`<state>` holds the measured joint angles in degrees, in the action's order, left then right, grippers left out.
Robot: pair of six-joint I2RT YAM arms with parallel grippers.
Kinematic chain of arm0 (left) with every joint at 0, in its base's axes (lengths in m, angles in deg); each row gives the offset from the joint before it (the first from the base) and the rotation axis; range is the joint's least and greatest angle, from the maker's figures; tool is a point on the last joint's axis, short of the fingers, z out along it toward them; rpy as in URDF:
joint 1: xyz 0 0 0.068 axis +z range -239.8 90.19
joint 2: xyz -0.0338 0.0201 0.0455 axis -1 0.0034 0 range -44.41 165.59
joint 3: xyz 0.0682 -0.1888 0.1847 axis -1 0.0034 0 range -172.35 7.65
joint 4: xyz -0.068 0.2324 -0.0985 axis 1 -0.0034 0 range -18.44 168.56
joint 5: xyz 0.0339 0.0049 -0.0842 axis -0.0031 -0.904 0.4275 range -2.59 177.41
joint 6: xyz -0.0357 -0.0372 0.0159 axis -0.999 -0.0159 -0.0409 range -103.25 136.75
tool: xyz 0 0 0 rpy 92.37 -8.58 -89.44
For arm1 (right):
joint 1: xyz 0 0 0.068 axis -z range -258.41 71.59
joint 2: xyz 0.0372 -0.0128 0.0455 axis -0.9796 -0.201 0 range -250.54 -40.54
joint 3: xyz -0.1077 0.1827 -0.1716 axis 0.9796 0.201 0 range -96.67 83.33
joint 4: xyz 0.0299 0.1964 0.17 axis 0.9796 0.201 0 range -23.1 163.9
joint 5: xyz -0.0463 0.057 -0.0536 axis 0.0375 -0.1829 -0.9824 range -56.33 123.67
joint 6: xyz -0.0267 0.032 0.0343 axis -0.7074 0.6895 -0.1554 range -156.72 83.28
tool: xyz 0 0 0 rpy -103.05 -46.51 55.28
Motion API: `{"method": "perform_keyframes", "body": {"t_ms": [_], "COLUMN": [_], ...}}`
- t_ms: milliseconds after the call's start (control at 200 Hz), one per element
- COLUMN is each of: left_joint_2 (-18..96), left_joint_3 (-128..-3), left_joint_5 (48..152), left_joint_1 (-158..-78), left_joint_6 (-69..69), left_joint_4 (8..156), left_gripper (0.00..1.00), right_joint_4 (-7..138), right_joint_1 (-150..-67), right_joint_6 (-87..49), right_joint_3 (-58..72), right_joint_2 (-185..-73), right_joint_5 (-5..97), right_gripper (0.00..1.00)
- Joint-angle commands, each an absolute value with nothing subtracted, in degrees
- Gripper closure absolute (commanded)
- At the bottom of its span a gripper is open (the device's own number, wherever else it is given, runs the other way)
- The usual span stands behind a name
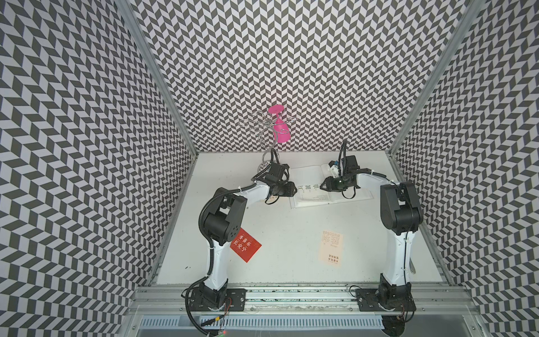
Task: Place the photos into the photo albums
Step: Insert the photo into the photo album, then pick up the photo at the center of the board.
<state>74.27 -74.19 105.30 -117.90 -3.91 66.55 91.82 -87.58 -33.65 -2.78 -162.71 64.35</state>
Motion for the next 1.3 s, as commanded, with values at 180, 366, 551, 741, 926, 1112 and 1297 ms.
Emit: {"method": "perform_keyframes", "body": {"t_ms": [180,366,551,741,926,1112,1297], "left_joint_2": [74.0,72.4,68.2,58.3,45.1,37.1,35.1], "left_joint_3": [-73.9,-73.7,-73.0,-66.2,-53.0,-42.0,-33.6], "left_joint_5": [105.8,104.9,101.3,100.0,100.4,103.8,108.5], "left_joint_1": [-117.8,-117.4,-117.3,-114.6,-107.0,-94.4,-82.8], "left_joint_6": [-4.5,-4.3,-2.7,-3.2,-4.5,-5.4,-9.1], "left_joint_4": [68.0,68.1,67.8,68.0,68.1,67.5,71.1], "left_gripper": [0.58,0.58,0.58,0.58,0.56,0.54,0.47], "right_joint_4": [89.4,88.9,85.9,84.8,80.5,73.4,55.7], "right_joint_1": [-88.5,-88.4,-88.4,-89.0,-92.8,-103.5,-120.0], "right_joint_6": [-33.0,-32.3,-29.0,-26.1,-21.2,-10.4,11.0], "right_joint_3": [-1.8,-1.4,1.0,3.7,10.8,20.8,35.1], "right_joint_2": [-161.5,-160.3,-154.2,-145.6,-137.2,-129.3,-122.9], "right_joint_5": [68.2,67.8,63.5,57.4,55.3,55.2,53.3], "right_gripper": [0.61,0.61,0.59,0.58,0.57,0.57,0.56]}}
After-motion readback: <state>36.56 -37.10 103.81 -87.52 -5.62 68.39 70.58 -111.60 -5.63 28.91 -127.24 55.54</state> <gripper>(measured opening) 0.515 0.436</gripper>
